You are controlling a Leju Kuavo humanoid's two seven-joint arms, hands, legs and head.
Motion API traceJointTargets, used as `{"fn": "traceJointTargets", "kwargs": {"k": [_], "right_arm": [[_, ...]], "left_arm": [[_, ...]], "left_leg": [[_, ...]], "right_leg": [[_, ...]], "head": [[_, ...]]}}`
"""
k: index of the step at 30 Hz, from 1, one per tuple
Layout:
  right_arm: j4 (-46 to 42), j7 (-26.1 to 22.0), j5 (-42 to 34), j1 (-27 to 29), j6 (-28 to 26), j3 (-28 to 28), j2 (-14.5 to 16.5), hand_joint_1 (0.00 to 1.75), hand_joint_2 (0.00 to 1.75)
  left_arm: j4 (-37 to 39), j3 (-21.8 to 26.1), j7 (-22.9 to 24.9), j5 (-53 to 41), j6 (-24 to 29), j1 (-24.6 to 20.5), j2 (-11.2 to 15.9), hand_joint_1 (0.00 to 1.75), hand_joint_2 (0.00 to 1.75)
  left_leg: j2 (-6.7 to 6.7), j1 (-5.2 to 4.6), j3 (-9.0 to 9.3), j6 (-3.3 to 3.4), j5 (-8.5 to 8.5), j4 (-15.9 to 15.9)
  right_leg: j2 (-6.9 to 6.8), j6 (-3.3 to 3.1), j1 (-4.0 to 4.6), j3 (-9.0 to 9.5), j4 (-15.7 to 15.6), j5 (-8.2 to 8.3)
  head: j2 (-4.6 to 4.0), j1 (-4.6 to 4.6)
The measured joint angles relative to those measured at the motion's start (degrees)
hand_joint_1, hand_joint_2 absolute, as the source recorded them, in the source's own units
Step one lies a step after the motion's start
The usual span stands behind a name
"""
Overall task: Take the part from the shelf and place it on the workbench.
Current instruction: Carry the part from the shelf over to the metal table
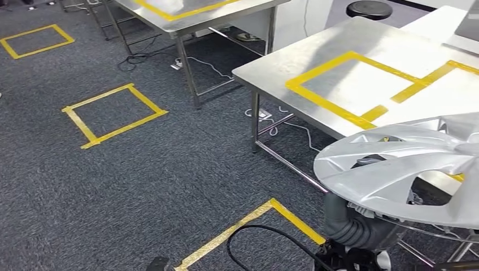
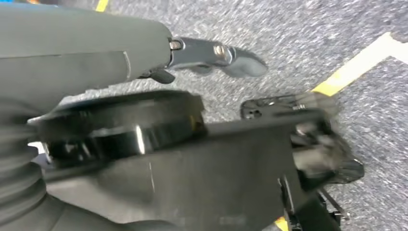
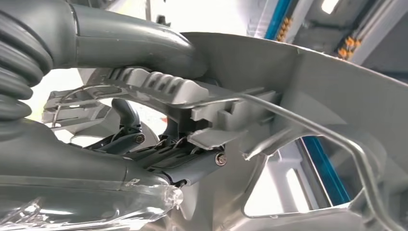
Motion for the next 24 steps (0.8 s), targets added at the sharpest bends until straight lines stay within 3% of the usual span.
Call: {"fn": "traceJointTargets", "kwargs": {"k": [2,3,4,5,7,9,10,12,14,16,18,19,20,22,24], "right_arm": [[0.0,0.0,0.0,0.0,0.0,0.0,0.0,1.75,1.75],[0.0,0.0,0.0,0.1,0.0,0.0,0.0,1.75,1.75],[0.0,0.0,0.0,0.1,0.0,0.0,0.0,1.75,1.75],[0.0,0.0,0.0,0.2,0.0,0.0,0.0,1.75,1.75],[0.0,0.0,0.0,0.2,0.0,0.0,0.0,1.75,1.75],[0.0,0.0,0.0,0.2,0.0,0.0,0.0,1.75,1.75],[0.0,0.0,-0.1,0.2,0.0,0.0,0.0,1.75,1.75],[0.0,0.0,-0.1,0.4,-0.1,0.0,0.0,1.75,1.75],[0.0,0.0,-0.2,0.5,-0.2,0.0,0.0,1.75,1.75],[0.0,0.0,-0.2,0.5,-0.2,0.0,0.0,1.75,1.75],[0.0,0.0,-0.2,0.5,-0.2,0.0,0.0,1.75,1.75],[0.0,0.0,-0.2,0.6,-0.2,0.0,0.0,1.75,1.75],[0.0,0.0,-0.3,0.6,-0.2,0.0,0.0,1.75,1.75],[0.0,0.0,-0.3,0.5,-0.2,0.0,0.0,1.75,1.75],[0.0,0.0,-0.3,0.4,-0.2,0.0,0.0,1.75,1.75]], "left_arm": [[0.0,0.0,0.0,0.0,0.0,0.1,0.1,0.00,1.75],[0.0,0.0,0.0,0.0,0.0,0.1,0.1,0.00,1.75],[0.0,0.0,0.0,0.0,0.0,0.1,0.1,0.00,1.75],[0.0,0.0,0.0,0.0,0.0,0.1,0.1,0.00,1.75],[0.0,0.0,0.0,0.0,0.0,0.1,0.1,0.00,1.75],[0.0,0.0,0.0,-0.1,0.0,0.0,0.0,0.00,1.75],[0.0,0.0,0.0,0.0,0.0,0.0,0.0,0.00,1.75],[0.0,0.1,0.0,0.3,0.1,0.0,-0.1,0.00,1.75],[0.0,0.2,-0.2,0.8,0.1,-0.1,-0.1,0.00,1.75],[0.0,0.3,-0.3,1.0,0.1,0.0,-0.1,0.00,1.75],[0.0,0.3,-0.3,1.0,0.1,0.2,-0.1,0.00,1.75],[0.0,0.3,-0.3,1.0,0.1,0.2,0.0,0.00,1.75],[0.0,0.4,-0.3,1.0,0.1,0.2,-0.1,0.00,1.75],[0.0,0.4,-0.3,1.0,0.1,0.2,-0.1,0.00,1.75],[0.0,0.4,-0.3,1.0,0.1,0.1,0.0,0.00,1.75]], "left_leg": [[-1.13,0.02,-3.74,-0.13,-3.13,7.5],[-1.20,0.03,-4.88,-0.12,-3.34,9.5],[-1.26,0.06,-4.97,-0.07,-2.36,9.2],[-1.59,0.13,-3.98,0.00,-0.46,6.9],[-4.15,0.50,-0.38,0.10,3.50,-0.7],[-6.48,0.78,1.80,0.39,4.84,-5.6],[-6.61,0.72,2.01,0.71,4.73,-6.2],[-5.32,0.64,2.01,1.56,4.98,-6.6],[-3.79,0.64,2.08,2.37,5.26,-6.9],[-2.22,0.36,2.12,2.82,5.21,-7.0],[-0.49,0.11,2.15,2.96,5.11,-7.0],[0.35,0.07,2.19,2.96,5.06,-7.0],[1.17,0.05,2.28,2.92,4.98,-7.0],[2.53,-0.07,2.66,2.61,4.67,-6.9],[3.52,-0.39,2.99,2.08,4.38,-6.8]], "right_leg": [[1.60,-0.18,-0.04,-0.17,0.0,0.12],[2.49,-0.18,-0.05,-0.24,0.0,0.18],[3.40,-0.12,-0.07,-0.28,0.0,0.25],[4.32,0.01,-0.12,-0.29,0.0,0.33],[6.04,0.45,-0.20,-0.43,0.2,0.51],[7.45,1.11,-0.26,-0.93,0.2,0.80],[8.11,1.54,-0.35,-1.19,0.1,1.01],[8.86,2.32,-0.60,-1.77,-0.1,1.31],[6.31,2.74,-0.33,-3.20,2.3,-0.32],[2.44,2.87,-0.03,-6.22,9.1,-4.09],[1.01,2.92,-0.03,-8.87,15.3,-6.54],[0.75,2.92,-0.03,-8.75,15.6,-6.22],[0.39,2.89,-0.03,-7.49,13.7,-5.00],[-1.69,2.72,0.14,-2.72,5.8,-1.87],[-3.38,2.17,0.37,0.23,0.7,-0.50]], "head": [[0.00,-0.17],[0.00,-0.20],[0.00,-0.20],[0.00,-0.19],[0.00,-0.24],[0.00,-0.31],[0.00,-0.34],[0.00,-0.35],[0.00,0.06],[0.00,0.46],[0.00,0.47],[0.00,0.49],[0.00,0.50],[0.00,0.54],[0.00,0.46]]}}
